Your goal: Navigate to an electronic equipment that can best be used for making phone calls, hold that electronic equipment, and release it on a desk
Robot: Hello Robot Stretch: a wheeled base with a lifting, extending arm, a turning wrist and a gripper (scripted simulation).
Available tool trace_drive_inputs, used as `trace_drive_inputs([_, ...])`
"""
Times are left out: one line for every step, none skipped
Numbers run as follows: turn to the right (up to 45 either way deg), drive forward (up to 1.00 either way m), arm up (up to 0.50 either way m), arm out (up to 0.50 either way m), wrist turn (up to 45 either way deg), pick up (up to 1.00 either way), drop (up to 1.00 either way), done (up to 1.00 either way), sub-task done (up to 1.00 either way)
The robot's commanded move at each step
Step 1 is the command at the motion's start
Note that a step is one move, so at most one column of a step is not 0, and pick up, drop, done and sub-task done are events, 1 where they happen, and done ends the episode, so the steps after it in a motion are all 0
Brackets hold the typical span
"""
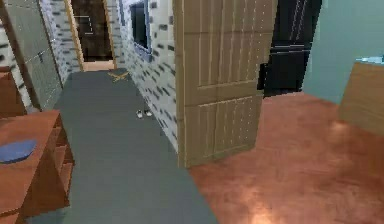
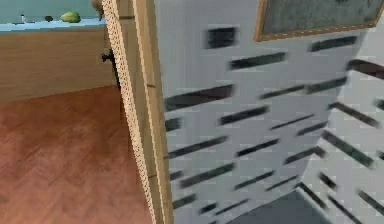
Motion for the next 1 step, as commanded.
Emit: trace_drive_inputs([0.0,0.40,0.00,0.00,0.0,0.00,0.00,0.00,0.00])
